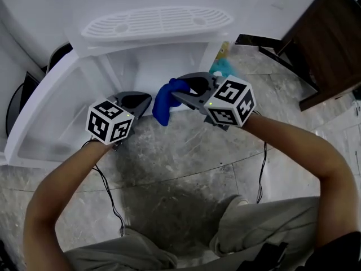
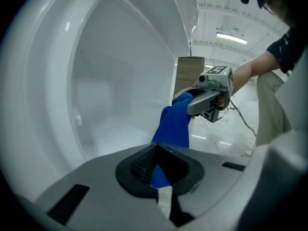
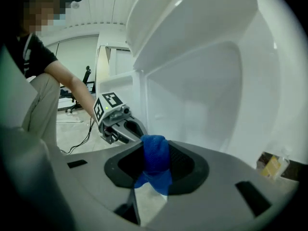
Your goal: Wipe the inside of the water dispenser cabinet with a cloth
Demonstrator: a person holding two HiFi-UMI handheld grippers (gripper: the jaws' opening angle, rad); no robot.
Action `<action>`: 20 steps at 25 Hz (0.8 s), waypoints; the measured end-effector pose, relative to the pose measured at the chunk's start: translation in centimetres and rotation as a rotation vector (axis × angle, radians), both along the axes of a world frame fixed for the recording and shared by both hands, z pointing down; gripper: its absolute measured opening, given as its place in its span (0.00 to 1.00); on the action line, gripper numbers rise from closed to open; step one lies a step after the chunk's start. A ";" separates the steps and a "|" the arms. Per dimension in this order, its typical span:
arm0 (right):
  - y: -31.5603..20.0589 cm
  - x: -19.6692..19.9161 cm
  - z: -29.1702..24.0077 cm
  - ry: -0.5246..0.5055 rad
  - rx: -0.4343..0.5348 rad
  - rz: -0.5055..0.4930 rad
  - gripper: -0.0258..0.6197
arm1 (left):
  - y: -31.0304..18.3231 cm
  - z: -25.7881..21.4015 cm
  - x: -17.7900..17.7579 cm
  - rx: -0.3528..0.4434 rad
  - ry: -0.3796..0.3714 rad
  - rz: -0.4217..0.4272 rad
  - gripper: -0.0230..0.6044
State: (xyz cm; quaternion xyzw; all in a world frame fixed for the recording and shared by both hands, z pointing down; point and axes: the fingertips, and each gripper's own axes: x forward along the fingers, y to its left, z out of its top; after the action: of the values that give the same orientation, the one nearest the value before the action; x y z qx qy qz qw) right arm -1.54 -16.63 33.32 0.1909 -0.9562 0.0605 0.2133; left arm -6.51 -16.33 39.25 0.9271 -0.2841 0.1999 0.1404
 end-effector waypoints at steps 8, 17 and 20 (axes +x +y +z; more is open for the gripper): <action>0.5 1.8 2.2 0.043 -0.034 0.003 0.19 | 1.6 -0.6 2.6 0.038 -0.045 0.104 0.05; 1.6 0.1 3.6 0.116 -0.054 -0.071 0.19 | 2.0 -0.2 1.4 0.041 -0.082 0.116 0.05; 1.9 0.0 3.9 0.128 -0.053 -0.085 0.19 | 2.0 -0.1 0.9 0.040 -0.088 0.113 0.05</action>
State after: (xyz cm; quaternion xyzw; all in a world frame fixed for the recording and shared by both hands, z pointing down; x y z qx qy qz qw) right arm -1.53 -14.74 37.24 0.1481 -0.9459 0.0646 0.2813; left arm -5.59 -14.29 39.12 0.9345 -0.2414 0.2426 0.0979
